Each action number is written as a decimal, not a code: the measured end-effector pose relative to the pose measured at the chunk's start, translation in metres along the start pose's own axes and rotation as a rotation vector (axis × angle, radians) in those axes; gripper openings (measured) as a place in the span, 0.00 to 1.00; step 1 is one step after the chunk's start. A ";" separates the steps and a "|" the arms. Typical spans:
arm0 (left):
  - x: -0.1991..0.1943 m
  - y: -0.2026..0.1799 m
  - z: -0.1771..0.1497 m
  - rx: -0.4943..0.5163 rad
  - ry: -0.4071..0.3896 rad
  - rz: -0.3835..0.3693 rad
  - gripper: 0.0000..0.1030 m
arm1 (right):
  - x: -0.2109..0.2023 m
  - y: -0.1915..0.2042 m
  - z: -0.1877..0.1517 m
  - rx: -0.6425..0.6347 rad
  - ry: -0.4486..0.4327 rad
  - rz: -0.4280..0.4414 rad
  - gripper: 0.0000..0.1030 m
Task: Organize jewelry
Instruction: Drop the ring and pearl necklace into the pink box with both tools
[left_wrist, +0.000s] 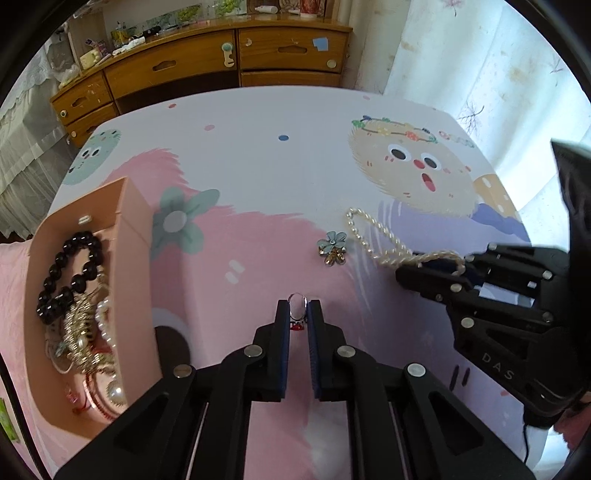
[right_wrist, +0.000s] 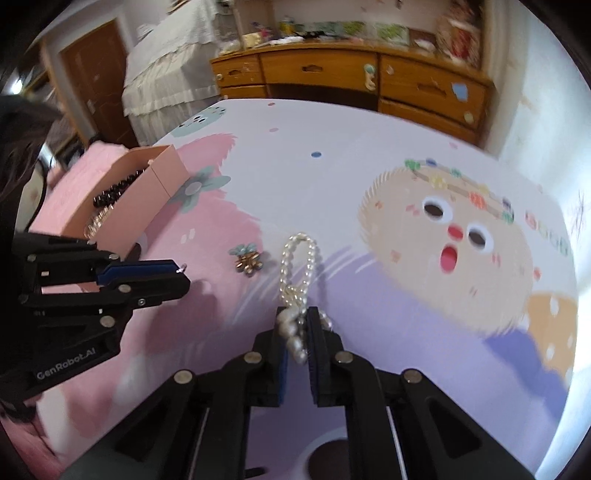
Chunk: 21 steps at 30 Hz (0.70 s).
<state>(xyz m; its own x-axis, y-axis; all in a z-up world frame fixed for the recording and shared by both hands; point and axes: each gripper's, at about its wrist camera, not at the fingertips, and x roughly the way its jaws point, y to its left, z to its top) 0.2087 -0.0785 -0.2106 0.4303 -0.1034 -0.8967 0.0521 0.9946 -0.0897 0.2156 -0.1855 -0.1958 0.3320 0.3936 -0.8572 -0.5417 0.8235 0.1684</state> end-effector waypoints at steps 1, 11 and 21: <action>-0.004 0.002 -0.002 0.000 -0.005 -0.005 0.07 | -0.001 0.001 -0.002 0.033 0.004 0.019 0.08; -0.055 0.032 -0.023 0.026 -0.006 -0.044 0.07 | -0.018 0.022 -0.017 0.334 0.007 0.181 0.08; -0.098 0.079 -0.038 0.061 -0.030 -0.049 0.07 | -0.058 0.070 0.013 0.417 -0.141 0.297 0.08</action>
<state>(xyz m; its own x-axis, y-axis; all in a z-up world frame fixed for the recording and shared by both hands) 0.1361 0.0102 -0.1468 0.4525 -0.1532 -0.8785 0.1282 0.9861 -0.1059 0.1686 -0.1454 -0.1283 0.3272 0.6620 -0.6743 -0.2848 0.7495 0.5976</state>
